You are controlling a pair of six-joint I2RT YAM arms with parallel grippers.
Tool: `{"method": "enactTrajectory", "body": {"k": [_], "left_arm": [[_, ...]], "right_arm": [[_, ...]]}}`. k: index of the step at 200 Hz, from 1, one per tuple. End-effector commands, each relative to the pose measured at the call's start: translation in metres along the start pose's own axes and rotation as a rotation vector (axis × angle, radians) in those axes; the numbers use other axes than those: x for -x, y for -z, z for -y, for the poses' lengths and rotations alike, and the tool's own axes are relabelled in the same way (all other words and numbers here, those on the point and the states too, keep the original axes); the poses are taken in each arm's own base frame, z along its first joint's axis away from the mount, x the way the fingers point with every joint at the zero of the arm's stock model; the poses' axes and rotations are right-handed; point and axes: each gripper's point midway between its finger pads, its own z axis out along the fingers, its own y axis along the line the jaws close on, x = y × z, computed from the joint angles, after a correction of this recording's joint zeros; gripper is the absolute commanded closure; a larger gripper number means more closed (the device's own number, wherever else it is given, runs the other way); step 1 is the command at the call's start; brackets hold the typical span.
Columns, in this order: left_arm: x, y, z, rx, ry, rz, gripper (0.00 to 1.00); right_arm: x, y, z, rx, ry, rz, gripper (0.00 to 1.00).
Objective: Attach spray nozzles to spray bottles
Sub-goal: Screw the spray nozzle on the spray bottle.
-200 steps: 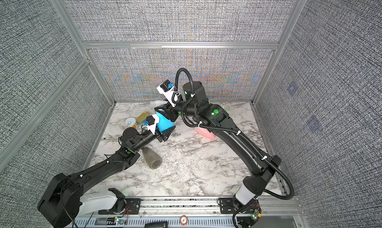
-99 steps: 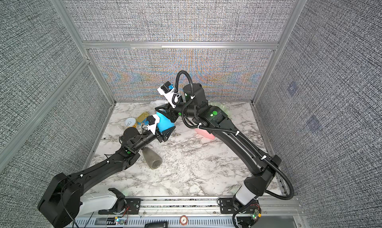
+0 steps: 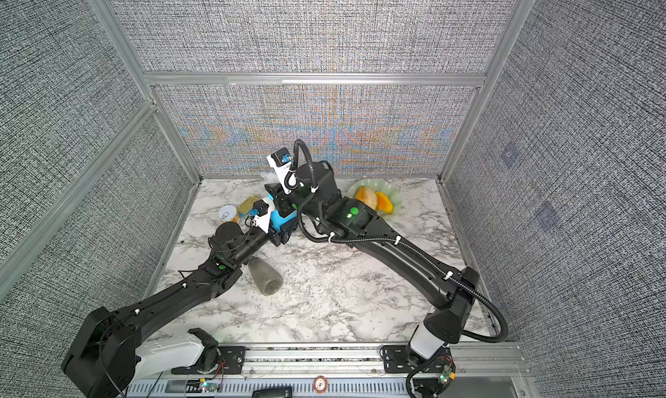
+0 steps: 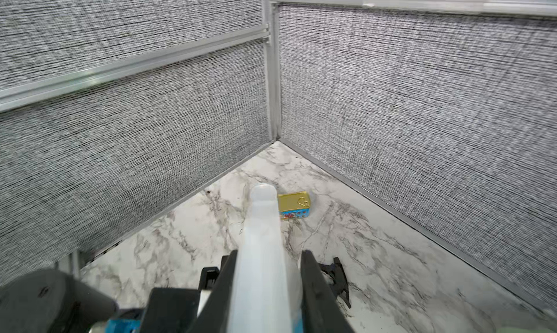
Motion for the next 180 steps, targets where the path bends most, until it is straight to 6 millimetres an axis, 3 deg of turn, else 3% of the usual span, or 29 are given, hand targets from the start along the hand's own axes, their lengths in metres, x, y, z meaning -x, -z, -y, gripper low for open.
{"method": "enactTrajectory", "body": {"k": [1, 30, 72, 112, 157, 180], "left_arm": [[0.032, 0.003, -0.013, 0.076, -0.046, 0.110, 0.34], [0.033, 0.005, -0.017, 0.102, -0.052, 0.117, 0.34], [0.033, 0.006, -0.021, 0.128, -0.061, 0.114, 0.35], [0.030, 0.006, -0.022, 0.135, -0.065, 0.108, 0.35], [0.026, 0.004, -0.018, 0.111, -0.062, 0.108, 0.35], [0.025, 0.003, -0.017, 0.104, -0.061, 0.107, 0.35]], "right_arm": [[-0.041, -0.003, -0.001, -0.127, -0.040, -0.135, 0.91], [-0.036, -0.005, -0.004, -0.272, -0.103, -0.099, 0.93], [-0.031, -0.013, -0.008, -0.352, -0.133, -0.062, 0.92], [-0.018, -0.013, -0.021, -0.299, -0.143, -0.041, 0.80], [-0.001, 0.002, -0.027, -0.264, -0.138, -0.004, 0.62], [0.005, 0.010, -0.027, -0.259, -0.133, 0.015, 0.58]]}}
